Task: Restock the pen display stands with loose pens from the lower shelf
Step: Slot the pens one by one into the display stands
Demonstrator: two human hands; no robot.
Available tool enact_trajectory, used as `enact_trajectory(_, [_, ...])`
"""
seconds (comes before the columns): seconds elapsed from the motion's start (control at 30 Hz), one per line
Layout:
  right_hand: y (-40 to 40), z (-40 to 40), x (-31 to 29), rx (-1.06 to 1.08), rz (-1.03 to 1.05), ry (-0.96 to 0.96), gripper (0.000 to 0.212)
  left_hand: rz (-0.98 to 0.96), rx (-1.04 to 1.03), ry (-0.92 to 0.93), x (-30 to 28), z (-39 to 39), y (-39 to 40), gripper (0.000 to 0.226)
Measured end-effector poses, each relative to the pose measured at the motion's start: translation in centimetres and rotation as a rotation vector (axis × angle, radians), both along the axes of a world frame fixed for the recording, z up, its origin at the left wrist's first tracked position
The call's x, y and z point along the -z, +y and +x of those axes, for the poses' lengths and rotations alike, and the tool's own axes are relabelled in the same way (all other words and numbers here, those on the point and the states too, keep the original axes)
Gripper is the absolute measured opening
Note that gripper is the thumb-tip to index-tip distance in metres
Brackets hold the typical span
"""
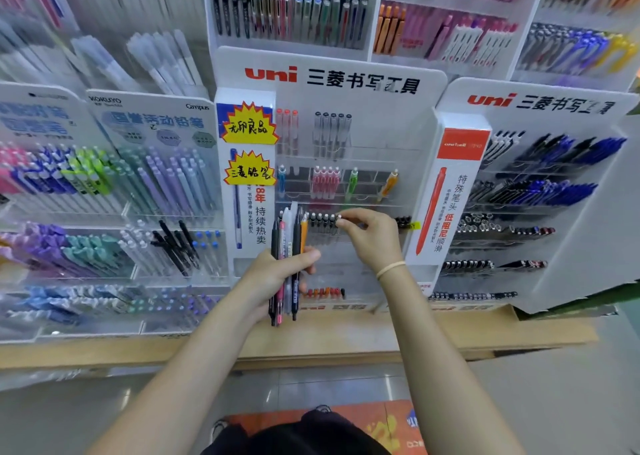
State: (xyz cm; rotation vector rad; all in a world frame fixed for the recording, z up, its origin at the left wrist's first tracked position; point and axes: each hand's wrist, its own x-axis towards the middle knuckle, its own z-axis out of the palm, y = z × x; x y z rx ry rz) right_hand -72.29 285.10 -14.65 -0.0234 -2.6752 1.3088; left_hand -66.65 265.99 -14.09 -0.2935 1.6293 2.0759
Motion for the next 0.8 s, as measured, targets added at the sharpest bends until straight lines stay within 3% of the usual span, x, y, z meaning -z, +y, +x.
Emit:
enact_trajectory(0.1, [-0.1,-0.1,0.0,-0.003,0.028,0.000,0.016,0.023,0.028,-0.011,0.0,0.3,-0.4,0.037])
enact_trajectory(0.2, [-0.2,0.5,-0.5,0.011,0.024,-0.020,0.021,0.030,0.074,0.008,-0.1,0.8,-0.8,0.024])
enact_trajectory(0.27, [-0.3,1.5,-1.3,0.049,-0.016,0.049,0.023,0.031,0.117,0.020,-0.2,1.0,-1.2,0.013])
enact_trajectory(0.33, [-0.9,3.0,-2.7,0.063,-0.132,0.088,0.013,0.036,0.166,0.029,-0.4,1.3,-1.6,0.017])
enact_trajectory(0.5, [-4.1,6.1,-4.7,-0.157,-0.350,-0.240,0.025,0.038,0.250,0.027,-0.8,1.9,-2.2,0.030])
enact_trajectory(0.8, [-5.2,8.0,-3.8,-0.181,-0.605,-0.447,0.020,0.059,0.364,0.014,-0.8,3.2,-3.8,0.027])
